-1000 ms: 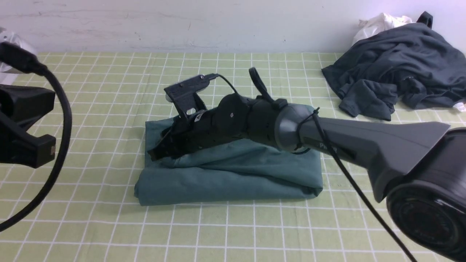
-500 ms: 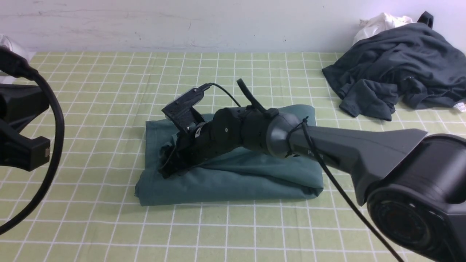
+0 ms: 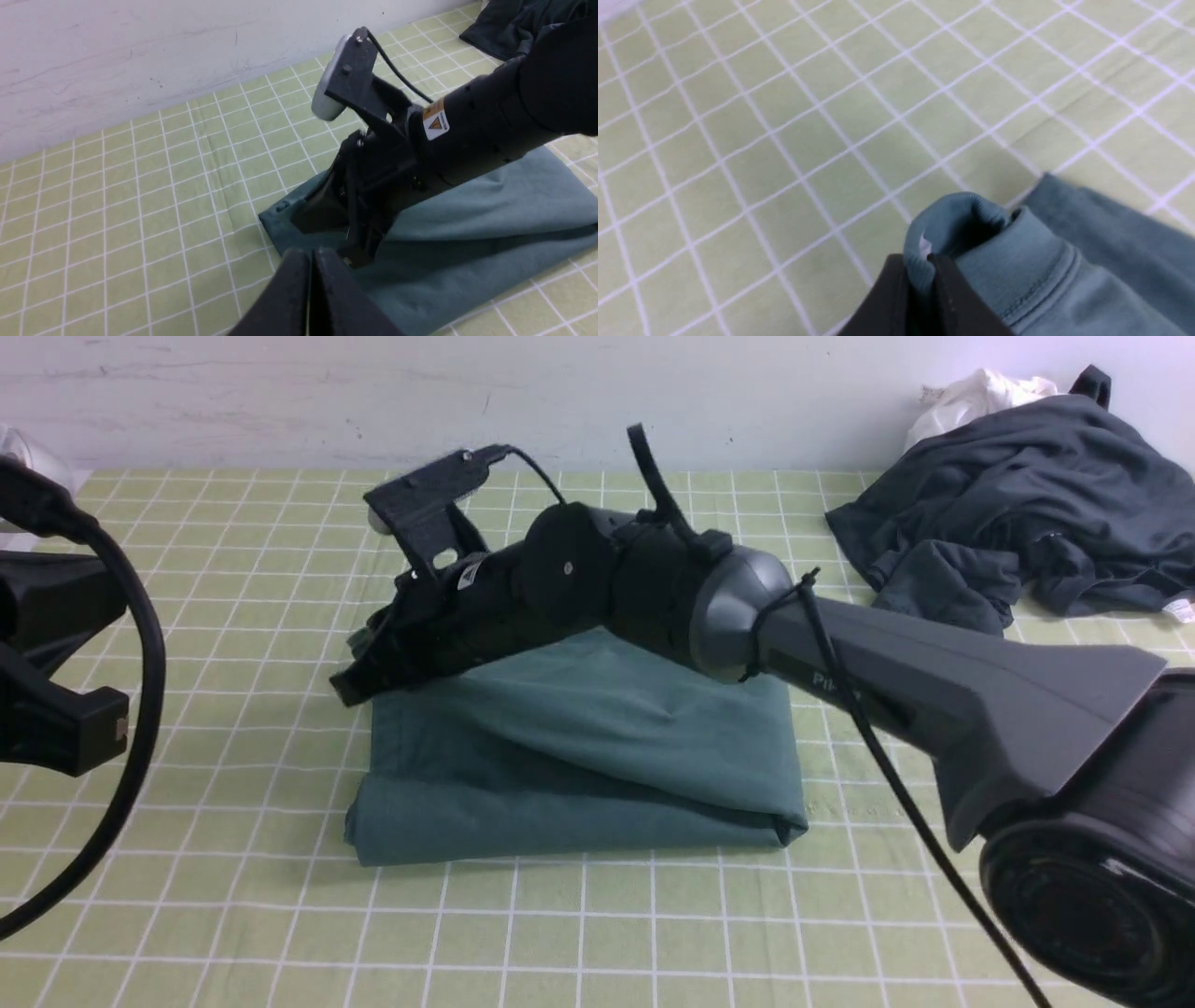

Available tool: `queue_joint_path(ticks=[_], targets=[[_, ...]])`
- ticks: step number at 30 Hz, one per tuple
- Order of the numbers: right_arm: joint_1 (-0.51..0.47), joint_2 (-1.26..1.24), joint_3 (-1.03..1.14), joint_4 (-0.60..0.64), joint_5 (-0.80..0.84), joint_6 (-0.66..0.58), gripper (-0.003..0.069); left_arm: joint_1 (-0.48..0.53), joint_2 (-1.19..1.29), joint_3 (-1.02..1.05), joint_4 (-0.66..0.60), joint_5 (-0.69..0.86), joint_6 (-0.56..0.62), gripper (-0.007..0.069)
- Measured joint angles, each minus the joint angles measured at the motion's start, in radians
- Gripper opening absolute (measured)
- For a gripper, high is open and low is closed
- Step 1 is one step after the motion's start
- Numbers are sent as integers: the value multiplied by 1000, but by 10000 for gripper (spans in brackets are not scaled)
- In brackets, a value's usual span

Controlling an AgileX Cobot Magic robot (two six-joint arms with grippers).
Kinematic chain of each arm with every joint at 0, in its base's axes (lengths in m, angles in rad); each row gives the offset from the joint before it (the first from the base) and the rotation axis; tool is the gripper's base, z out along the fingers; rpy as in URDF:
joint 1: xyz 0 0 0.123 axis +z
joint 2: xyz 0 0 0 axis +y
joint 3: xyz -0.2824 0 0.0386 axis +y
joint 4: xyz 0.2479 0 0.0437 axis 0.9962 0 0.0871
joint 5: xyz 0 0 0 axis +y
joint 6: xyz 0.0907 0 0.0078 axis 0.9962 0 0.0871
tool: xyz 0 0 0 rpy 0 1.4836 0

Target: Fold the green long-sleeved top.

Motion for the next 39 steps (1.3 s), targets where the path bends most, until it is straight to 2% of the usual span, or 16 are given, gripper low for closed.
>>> queue_joint_path(ticks=[3,6,7,9,12,14,18,21,23,24,26,28,32,33,39], targets=[[24,56,0,14,6,-50,48,0,0,0,0,0,0,-4],[30,87,1,14,16,-62,116,0,0,0,0,1,0,-4],[30,90,0,14,25,-63,176,0,-4,0,0,5,0,-4],[27,78,-10,14,39,-63,236,0,-20,0,0,7,1,-4],[17,15,-52,2,122,-64,311,0,-115,1,0,7,41,-4],[3,-44,-91,-38,228,-47,319,0,-202,7,0,3,107,-4],[-43,-189,-192,-180,471,51,276,0,-354,80,-1,-34,265,-4],[-93,-336,-248,-364,626,143,174,0,-439,211,-1,-89,341,-4],[-135,-437,-251,-469,661,201,99,0,-468,318,-1,-105,351,-4],[-139,-448,-251,-479,663,206,92,0,-471,339,-1,-105,351,-4],[-203,-587,-231,-583,671,257,15,0,-483,473,-1,-104,349,-4],[-224,-658,-206,-610,664,272,0,0,-485,513,-1,-102,349,-4],[-309,-975,32,-646,522,336,-15,0,-487,606,-1,-134,349,-4],[-313,-990,48,-647,501,341,-15,0,-487,608,-1,-136,349,-4],[-325,-1458,743,-624,112,374,-16,0,-487,612,-29,-151,341,-4]])
